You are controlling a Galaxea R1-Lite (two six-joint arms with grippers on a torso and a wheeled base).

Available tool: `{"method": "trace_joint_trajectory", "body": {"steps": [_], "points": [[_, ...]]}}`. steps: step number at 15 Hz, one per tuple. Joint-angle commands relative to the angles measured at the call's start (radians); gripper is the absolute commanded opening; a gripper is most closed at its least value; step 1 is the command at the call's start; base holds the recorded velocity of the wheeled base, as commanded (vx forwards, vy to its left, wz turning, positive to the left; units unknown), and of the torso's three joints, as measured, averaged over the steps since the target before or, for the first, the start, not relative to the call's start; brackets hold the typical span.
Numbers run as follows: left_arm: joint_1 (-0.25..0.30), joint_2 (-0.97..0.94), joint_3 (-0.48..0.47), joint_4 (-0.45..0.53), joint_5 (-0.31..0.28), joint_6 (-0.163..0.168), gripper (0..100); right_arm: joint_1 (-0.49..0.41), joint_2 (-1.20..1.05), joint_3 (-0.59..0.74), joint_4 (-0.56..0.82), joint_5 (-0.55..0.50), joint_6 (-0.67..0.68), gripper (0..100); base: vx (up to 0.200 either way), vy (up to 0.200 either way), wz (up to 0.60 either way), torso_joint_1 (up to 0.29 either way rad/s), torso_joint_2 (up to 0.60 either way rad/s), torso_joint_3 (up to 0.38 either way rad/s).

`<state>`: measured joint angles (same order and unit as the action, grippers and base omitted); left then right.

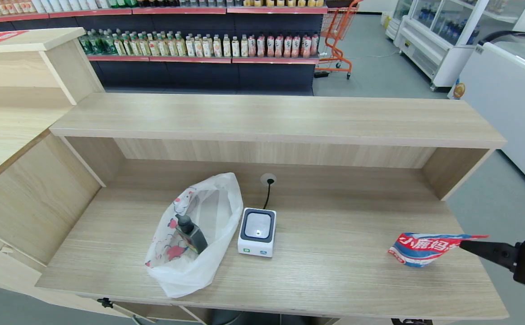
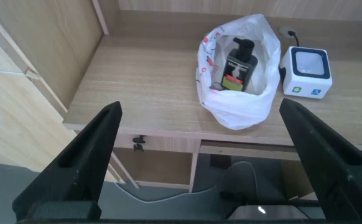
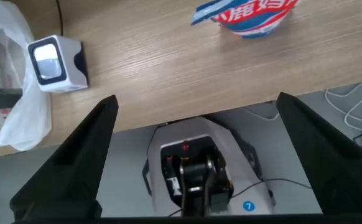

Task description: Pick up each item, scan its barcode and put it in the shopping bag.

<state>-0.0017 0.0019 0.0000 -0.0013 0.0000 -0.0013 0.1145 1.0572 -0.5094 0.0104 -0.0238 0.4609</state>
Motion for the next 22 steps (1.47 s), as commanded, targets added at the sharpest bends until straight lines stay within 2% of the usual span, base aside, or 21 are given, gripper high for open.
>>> {"method": "trace_joint_trajectory", "body": {"steps": [1,4,6,9,12,17,22], "points": [[0.0,0.0,0.0,0.0,0.0,0.0,100,0.001,0.007,-0.029,0.014,-0.001,0.012,100,0.0,-0.2,0.0,0.002,0.0,-0.002],[0.0,0.0,0.0,0.0,0.0,0.0,100,-0.019,0.07,-0.207,0.223,-0.005,0.183,100,0.0,-0.2,0.0,0.001,0.0,0.002],[0.0,0.0,0.0,0.0,0.0,0.0,100,-0.096,0.144,-0.319,0.341,-0.013,0.249,100,0.0,0.0,0.0,0.0,0.0,0.0],[0.0,0.0,0.0,0.0,0.0,0.0,100,-0.171,0.265,-0.408,0.418,-0.019,0.311,100,0.0,0.0,0.0,0.0,0.0,0.0],[0.0,0.0,0.0,0.0,0.0,0.0,100,-0.17,0.377,-0.413,0.421,-0.025,0.384,100,0.0,0.0,0.0,0.0,0.0,0.0],[0.0,0.0,0.0,0.0,0.0,0.0,100,-0.141,0.538,-0.405,0.382,-0.051,0.432,100,0.0,0.0,0.0,0.0,0.0,0.0],[0.0,0.0,0.0,0.0,0.0,0.0,100,-0.079,0.738,-0.406,0.135,-0.054,0.429,100,0.0,0.0,0.0,0.0,0.0,0.0]]}}
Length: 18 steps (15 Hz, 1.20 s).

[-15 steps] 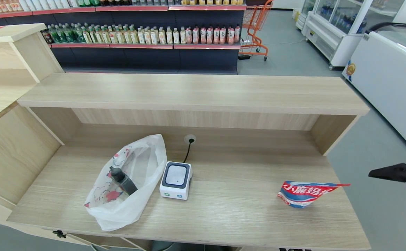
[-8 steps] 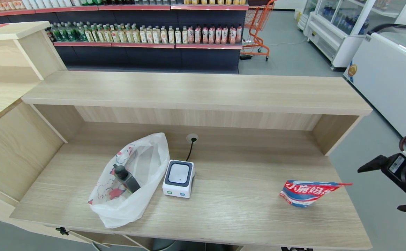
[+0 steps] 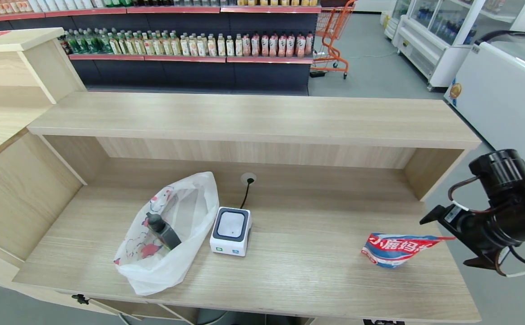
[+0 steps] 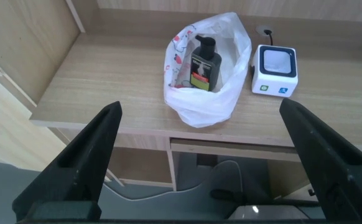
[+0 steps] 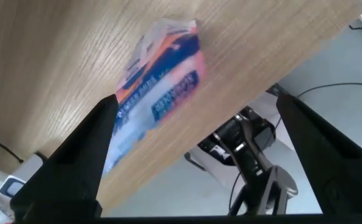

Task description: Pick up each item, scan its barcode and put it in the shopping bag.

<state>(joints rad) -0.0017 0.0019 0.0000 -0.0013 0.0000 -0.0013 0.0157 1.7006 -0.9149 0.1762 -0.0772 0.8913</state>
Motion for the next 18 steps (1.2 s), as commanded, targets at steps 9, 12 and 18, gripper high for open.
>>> {"method": "trace_joint_trajectory", "body": {"steps": [9,12,18], "points": [[0.0,0.0,0.0,0.0,0.0,0.0,100,0.099,0.344,-0.021,-0.282,-0.082,-0.081,0,0.0,0.0,0.0,0.0,0.0,0.0],[0.0,0.0,0.0,0.0,0.0,0.0,100,0.113,0.355,-0.015,-0.29,-0.157,-0.221,0,0.0,0.0,0.0,0.0,0.0,0.0],[0.0,0.0,0.0,0.0,0.0,0.0,100,0.158,0.248,-0.002,-0.399,-0.154,-0.338,0,0.0,0.0,0.0,0.0,0.0,0.0]]}}
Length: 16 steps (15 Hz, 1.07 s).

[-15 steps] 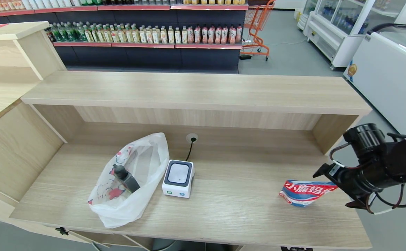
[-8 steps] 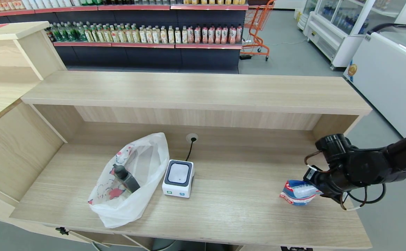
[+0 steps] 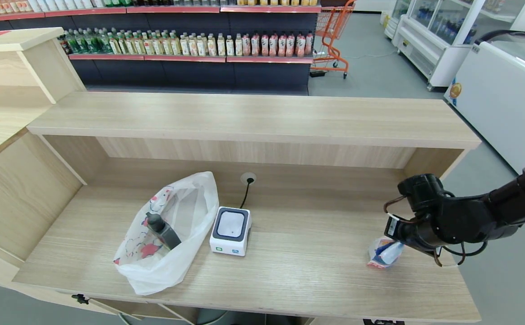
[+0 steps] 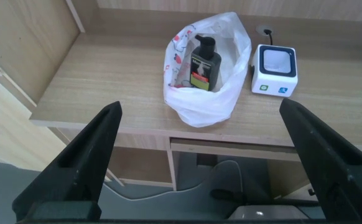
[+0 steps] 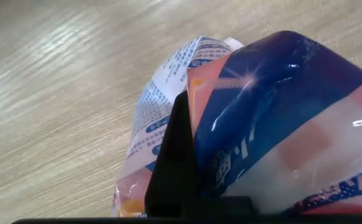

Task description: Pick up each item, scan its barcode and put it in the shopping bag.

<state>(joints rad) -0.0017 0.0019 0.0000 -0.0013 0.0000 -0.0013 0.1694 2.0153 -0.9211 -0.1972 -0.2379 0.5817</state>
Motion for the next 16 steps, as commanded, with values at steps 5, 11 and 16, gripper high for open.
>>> {"method": "trace_joint_trajectory", "body": {"steps": [5,11,16], "points": [[0.0,0.0,0.0,0.0,0.0,0.0,100,-0.103,-0.532,0.194,-0.146,0.922,-0.33,0,0.0,0.0,0.0,0.0,0.0,0.0],[0.0,0.0,0.0,0.0,0.0,0.0,100,-0.016,-0.639,0.289,-0.384,1.391,-0.421,0,0.0,0.0,0.0,0.0,0.0,0.0],[0.0,0.0,0.0,0.0,0.0,0.0,100,0.048,-0.684,0.297,-0.337,1.391,-0.309,0,0.0,0.0,0.0,0.0,0.0,0.0]]}}
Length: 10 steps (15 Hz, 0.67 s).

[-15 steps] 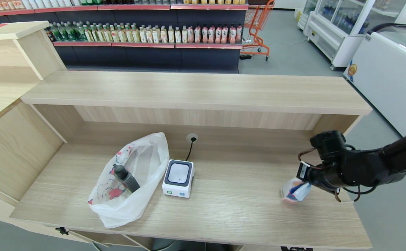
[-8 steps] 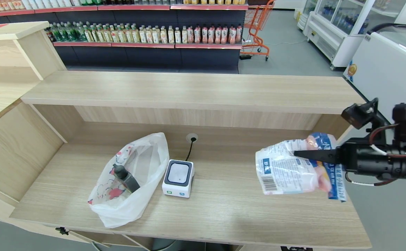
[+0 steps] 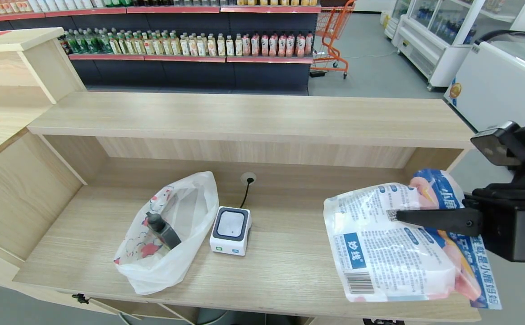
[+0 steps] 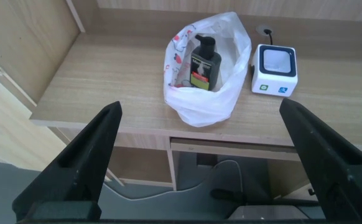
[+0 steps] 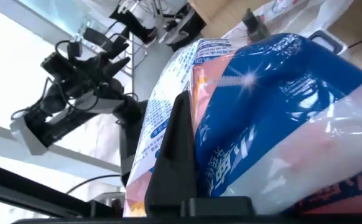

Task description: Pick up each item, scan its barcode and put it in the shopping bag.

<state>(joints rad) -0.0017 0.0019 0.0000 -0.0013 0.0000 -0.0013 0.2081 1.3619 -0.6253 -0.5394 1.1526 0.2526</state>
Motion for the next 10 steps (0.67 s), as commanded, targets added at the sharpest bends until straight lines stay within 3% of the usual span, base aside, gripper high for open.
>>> {"method": "trace_joint_trajectory", "body": {"steps": [1,10], "points": [[0.0,0.0,0.0,0.0,0.0,0.0,100,0.011,-0.033,-0.001,0.006,0.001,0.07,0,0.0,0.0,0.0,0.0,0.0,0.0],[0.0,0.0,0.0,0.0,0.0,0.0,100,0.073,-0.018,0.01,0.03,-0.001,0.131,0,0.0,0.0,0.0,0.0,0.0,0.0]]}}
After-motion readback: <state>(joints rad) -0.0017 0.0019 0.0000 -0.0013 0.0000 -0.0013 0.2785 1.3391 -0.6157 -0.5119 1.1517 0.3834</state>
